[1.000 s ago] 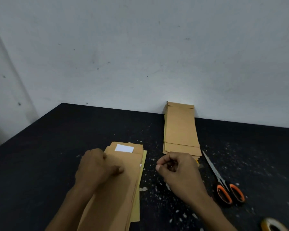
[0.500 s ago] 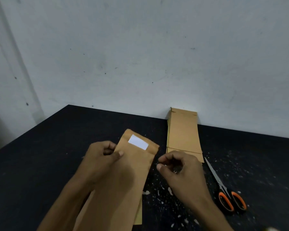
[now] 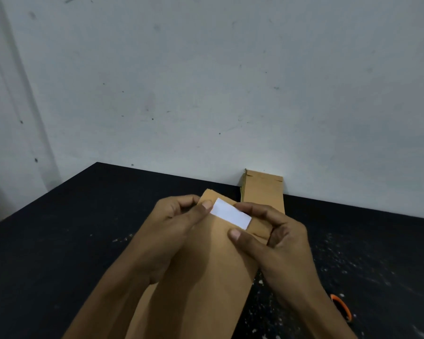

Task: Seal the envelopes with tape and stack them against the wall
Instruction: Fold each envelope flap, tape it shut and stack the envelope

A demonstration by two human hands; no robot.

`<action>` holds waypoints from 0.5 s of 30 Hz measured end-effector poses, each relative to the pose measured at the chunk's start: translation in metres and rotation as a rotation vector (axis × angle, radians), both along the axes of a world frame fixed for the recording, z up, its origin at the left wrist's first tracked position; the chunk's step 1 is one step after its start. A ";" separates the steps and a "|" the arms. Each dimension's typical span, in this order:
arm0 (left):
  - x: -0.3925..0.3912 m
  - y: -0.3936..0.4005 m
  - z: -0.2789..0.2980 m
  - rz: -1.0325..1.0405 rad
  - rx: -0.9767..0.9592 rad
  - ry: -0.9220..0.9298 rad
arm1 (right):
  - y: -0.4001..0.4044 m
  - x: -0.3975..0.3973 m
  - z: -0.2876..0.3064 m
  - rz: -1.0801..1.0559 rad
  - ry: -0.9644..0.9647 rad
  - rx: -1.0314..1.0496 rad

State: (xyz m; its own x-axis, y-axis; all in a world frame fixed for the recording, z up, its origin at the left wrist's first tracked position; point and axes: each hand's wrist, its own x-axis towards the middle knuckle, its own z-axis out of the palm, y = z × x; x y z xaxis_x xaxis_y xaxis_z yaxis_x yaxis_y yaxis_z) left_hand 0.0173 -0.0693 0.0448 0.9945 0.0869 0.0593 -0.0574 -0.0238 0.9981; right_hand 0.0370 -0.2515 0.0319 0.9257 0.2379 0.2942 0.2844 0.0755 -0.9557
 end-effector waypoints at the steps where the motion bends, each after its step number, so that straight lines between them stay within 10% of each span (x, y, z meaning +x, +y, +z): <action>1: 0.002 -0.003 0.001 0.017 -0.010 -0.001 | -0.001 -0.001 0.000 -0.007 -0.020 -0.021; 15: -0.002 -0.021 0.013 -0.130 0.049 -0.104 | -0.023 -0.006 0.012 0.039 0.196 -0.152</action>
State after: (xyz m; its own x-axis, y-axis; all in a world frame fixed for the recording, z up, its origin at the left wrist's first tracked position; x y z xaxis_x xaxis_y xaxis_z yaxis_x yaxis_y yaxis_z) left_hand 0.0154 -0.0908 0.0576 0.9855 -0.0471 0.1631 -0.1657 -0.0577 0.9845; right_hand 0.0314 -0.2744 0.0436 0.9507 0.3025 0.0676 0.0918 -0.0665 -0.9936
